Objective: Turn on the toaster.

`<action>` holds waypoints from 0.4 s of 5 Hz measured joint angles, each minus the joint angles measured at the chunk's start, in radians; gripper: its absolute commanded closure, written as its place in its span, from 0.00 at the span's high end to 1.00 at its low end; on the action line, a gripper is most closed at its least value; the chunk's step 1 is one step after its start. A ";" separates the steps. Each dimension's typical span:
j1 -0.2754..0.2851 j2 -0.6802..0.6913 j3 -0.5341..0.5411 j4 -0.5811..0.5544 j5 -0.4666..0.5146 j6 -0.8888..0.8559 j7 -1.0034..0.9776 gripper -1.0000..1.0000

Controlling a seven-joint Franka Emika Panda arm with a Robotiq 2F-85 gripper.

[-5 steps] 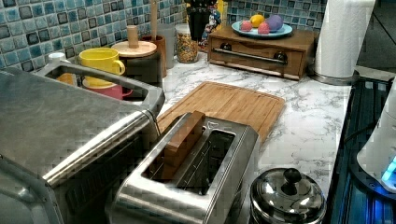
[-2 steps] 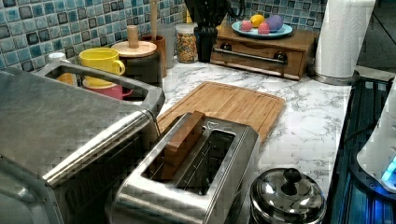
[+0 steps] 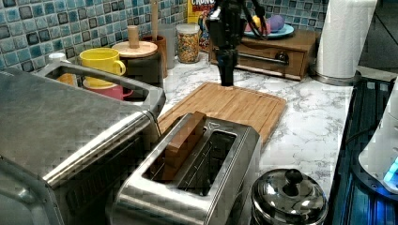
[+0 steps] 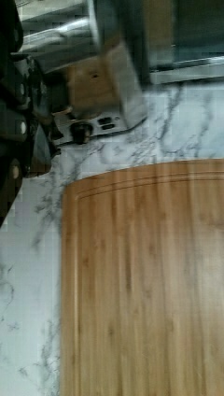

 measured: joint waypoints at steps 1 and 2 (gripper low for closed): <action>0.035 -0.021 -0.014 -0.027 0.036 0.030 -0.074 0.00; 0.071 -0.028 -0.029 -0.029 0.051 0.034 -0.101 0.00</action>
